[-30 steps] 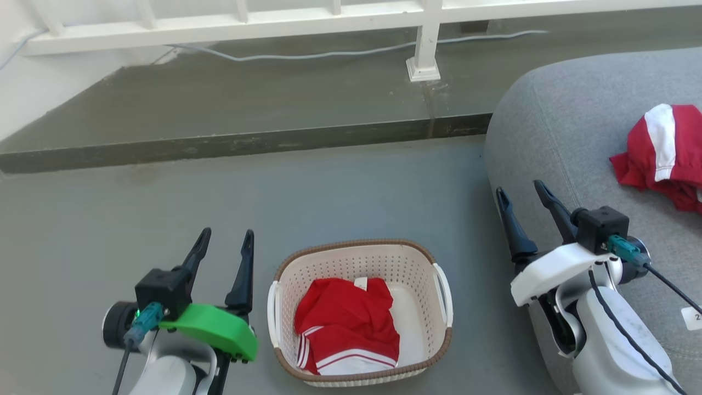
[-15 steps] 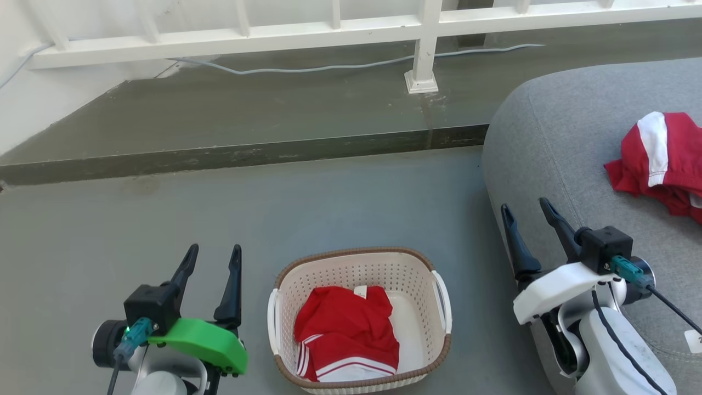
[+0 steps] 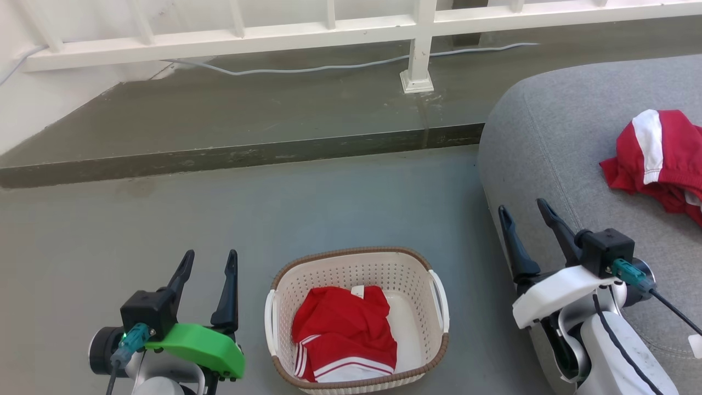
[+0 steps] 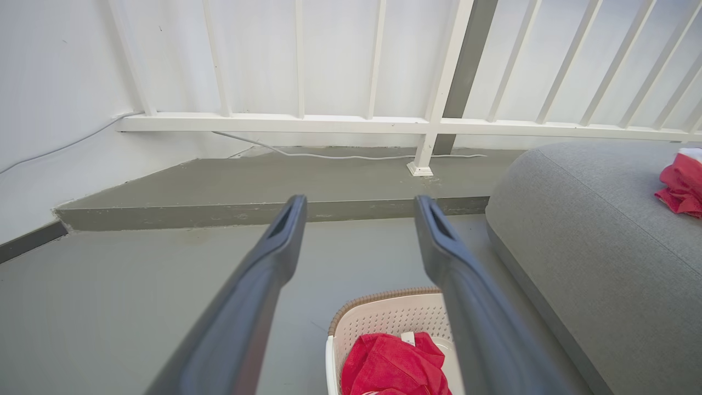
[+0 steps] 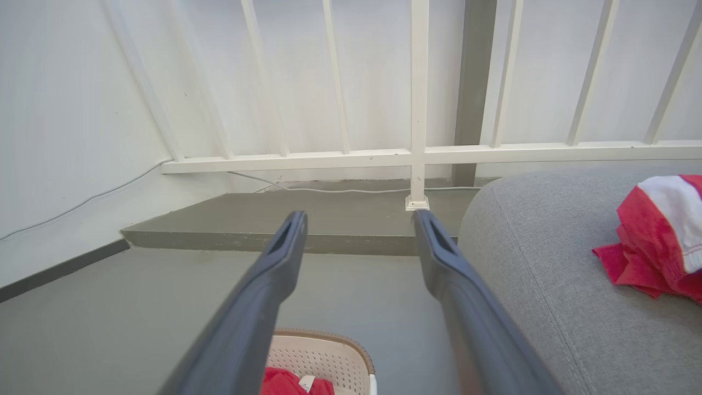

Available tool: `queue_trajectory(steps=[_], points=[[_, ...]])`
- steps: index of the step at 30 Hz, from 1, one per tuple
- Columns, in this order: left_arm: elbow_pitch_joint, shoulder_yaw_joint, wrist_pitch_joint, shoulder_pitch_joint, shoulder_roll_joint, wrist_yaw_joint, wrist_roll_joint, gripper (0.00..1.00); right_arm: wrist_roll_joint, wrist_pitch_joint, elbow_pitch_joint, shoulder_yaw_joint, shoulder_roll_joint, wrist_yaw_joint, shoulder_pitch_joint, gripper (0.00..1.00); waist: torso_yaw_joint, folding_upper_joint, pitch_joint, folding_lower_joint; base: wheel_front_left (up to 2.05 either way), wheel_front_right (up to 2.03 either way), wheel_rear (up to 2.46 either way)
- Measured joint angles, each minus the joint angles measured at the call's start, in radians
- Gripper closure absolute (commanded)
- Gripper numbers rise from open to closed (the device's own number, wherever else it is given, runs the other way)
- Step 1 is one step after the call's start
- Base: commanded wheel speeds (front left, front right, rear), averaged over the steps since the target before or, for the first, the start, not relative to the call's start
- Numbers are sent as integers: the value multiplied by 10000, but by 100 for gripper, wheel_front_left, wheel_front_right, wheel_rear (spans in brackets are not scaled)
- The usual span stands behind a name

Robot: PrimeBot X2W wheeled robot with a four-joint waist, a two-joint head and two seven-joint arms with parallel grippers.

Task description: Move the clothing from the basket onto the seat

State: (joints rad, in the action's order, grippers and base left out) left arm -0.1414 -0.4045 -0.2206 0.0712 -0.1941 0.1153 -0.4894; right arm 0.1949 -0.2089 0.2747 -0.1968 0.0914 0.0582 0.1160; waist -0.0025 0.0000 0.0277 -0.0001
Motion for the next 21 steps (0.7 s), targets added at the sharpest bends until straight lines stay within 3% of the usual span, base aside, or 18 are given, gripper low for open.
queue_trajectory(steps=[21], points=[[255, 81, 104, -42, 136, 10, 73, 0, 90, 410, -792, 13, 19, -161, -258, 0, -58, 0, 196, 0, 0, 0, 0]])
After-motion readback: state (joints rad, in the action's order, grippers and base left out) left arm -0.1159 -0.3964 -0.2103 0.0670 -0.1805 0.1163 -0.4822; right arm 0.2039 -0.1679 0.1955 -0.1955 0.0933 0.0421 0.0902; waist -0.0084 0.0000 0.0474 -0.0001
